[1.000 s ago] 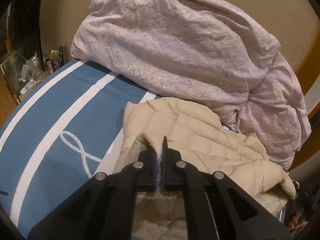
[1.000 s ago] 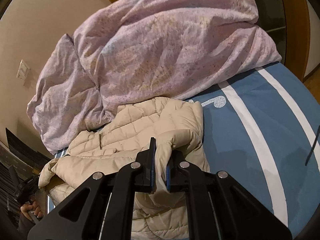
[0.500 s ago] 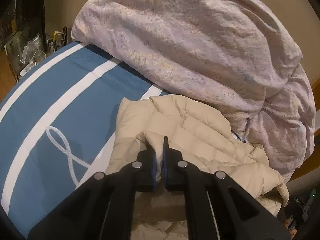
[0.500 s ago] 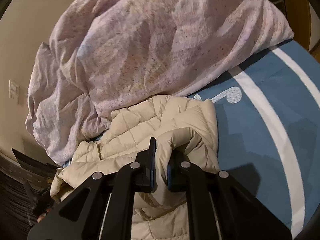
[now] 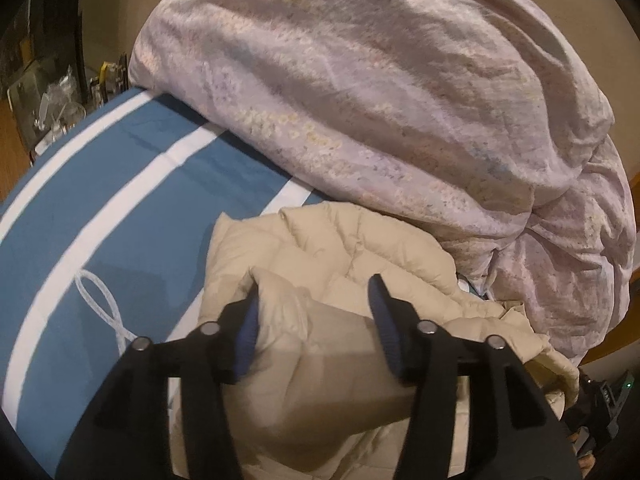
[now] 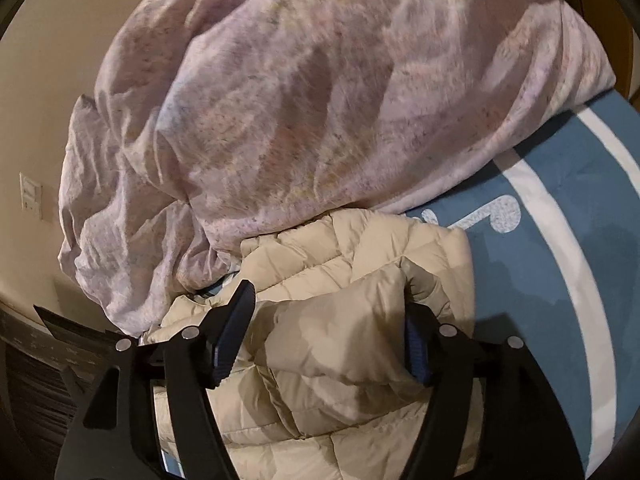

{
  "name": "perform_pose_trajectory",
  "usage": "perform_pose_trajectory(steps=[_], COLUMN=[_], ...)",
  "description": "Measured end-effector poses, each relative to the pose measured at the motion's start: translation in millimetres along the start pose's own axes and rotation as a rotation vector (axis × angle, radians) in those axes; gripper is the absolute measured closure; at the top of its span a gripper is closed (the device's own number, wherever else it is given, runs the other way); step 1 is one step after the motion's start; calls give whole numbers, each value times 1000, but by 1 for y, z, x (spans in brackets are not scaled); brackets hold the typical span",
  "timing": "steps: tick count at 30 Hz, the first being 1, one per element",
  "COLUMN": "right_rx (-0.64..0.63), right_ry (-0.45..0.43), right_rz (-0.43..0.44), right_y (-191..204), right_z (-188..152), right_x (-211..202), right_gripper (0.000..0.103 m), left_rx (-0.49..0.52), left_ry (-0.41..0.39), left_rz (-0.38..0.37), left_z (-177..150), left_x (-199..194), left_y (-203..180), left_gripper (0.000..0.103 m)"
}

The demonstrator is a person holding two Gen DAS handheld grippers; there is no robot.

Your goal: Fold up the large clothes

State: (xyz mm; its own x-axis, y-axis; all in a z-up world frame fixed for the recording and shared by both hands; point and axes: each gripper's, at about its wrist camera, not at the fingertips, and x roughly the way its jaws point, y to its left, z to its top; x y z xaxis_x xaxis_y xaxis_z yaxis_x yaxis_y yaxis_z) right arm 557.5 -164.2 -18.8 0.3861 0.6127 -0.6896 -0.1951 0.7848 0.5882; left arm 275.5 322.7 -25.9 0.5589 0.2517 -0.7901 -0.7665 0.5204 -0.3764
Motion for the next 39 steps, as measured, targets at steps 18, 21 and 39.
perform_pose_trajectory(steps=[18,21,39], right_rx=[-80,-103,-269], right_ry=[-66,-47,44], right_rz=[-89,-102,-118], right_y=[-12,-12,25], right_z=[-46,-58,-87], right_x=[-55,-55,-22], right_gripper=[35,35,35], left_rx=[70,97,182], left_ry=[-56,-52,17], left_rz=[32,37,70], left_z=[-22,-32,-71], left_x=[-54,-58,-54], left_y=[18,18,21], left_gripper=[40,40,40])
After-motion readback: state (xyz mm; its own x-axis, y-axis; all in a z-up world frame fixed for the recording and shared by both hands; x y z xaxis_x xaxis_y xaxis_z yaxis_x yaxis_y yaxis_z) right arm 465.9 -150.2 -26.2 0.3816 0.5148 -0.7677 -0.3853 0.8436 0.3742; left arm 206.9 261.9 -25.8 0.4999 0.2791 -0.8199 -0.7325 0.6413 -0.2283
